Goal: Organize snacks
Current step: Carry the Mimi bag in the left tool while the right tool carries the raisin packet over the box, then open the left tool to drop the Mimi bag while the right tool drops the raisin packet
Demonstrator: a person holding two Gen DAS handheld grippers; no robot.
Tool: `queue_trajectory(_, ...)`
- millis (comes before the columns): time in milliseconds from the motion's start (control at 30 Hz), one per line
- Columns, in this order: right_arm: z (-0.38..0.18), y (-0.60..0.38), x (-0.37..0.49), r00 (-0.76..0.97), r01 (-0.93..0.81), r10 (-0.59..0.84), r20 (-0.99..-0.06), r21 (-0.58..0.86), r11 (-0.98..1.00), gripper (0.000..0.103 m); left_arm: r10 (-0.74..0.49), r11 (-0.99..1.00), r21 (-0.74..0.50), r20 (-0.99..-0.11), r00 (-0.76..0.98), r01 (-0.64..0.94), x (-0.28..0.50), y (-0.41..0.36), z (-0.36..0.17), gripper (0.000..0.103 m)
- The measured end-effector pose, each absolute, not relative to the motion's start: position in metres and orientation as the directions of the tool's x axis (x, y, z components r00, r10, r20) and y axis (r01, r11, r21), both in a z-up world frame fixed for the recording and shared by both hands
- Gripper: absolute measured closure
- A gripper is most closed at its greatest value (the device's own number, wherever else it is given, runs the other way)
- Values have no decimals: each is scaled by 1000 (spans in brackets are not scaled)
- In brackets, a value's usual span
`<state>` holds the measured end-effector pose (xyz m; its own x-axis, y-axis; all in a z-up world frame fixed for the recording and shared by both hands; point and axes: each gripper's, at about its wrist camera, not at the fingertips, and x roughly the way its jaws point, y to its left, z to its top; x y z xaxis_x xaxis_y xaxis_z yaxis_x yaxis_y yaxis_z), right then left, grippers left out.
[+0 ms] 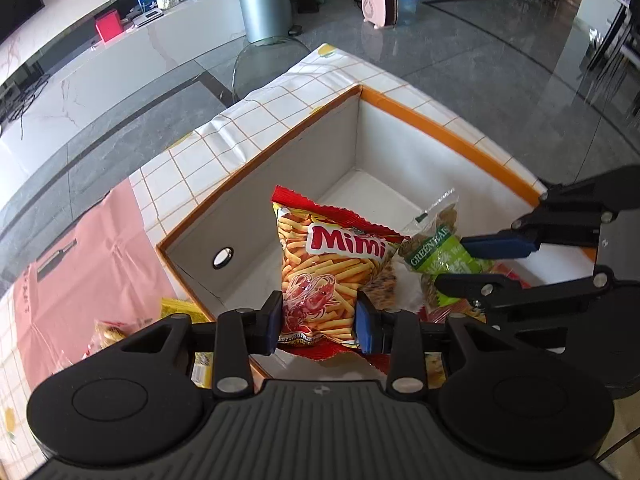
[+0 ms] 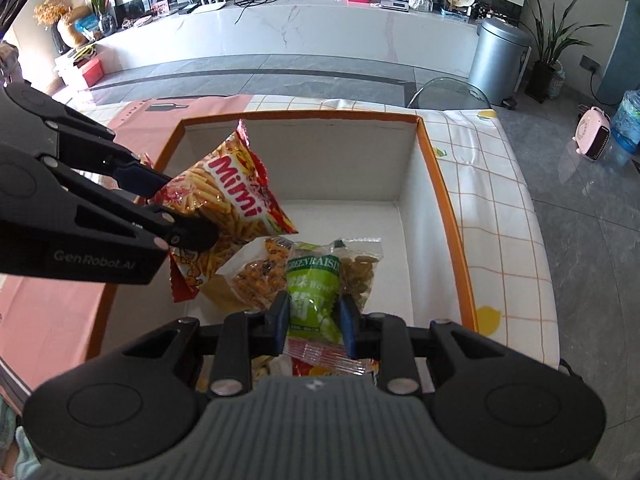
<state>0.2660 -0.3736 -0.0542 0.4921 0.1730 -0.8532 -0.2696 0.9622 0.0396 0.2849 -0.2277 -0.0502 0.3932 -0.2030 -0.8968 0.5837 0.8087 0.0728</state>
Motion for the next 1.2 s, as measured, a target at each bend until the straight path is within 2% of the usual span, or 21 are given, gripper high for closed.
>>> queue_trajectory(333,-71,-362,314,444,-391,152,-883,-39,919,80,-44,690,224,-936,349,688,310,-247,-71,62)
queue_trajectory(500,-83,-360,329,438,-424,155,-886,-51,904,80,-7,669,240,-944,329,703,322,-245,-84,62)
queue_trajectory(733,-94,-361,337,433,-432,197,-880,-11,902,80,-19,653,224,-950,311,723,325,-243,-93,61)
queue_trajectory(800,-96,-361,341,428,-419,188,-884,-10,908,84,-22,652,220,-951,308,726,326,-244,-93,60)
queue_trajectory(900,-95,-364,345,427,-400,190,-884,4,916,82,-42,662,201,-952,304,722,327,-243,-93,52)
queue_trajectory(967,-92,-365,345,433,-381,183,-883,5,925,82,-51,663,205,-947,317,720,326,-242,-91,38)
queue_trajectory(1000,-89,-365,345,437,-374,185,-880,9,927,81,-58,664,207,-944,326,719,325,-242,-89,36)
queue_trajectory(1067,-83,-365,342,439,-362,192,-878,23,932,71,-73,669,199,-941,330,716,322,-240,-84,36)
queue_trajectory(1200,-74,-365,335,425,-323,189,-885,47,945,63,-115,696,172,-932,344,697,312,-231,-68,36)
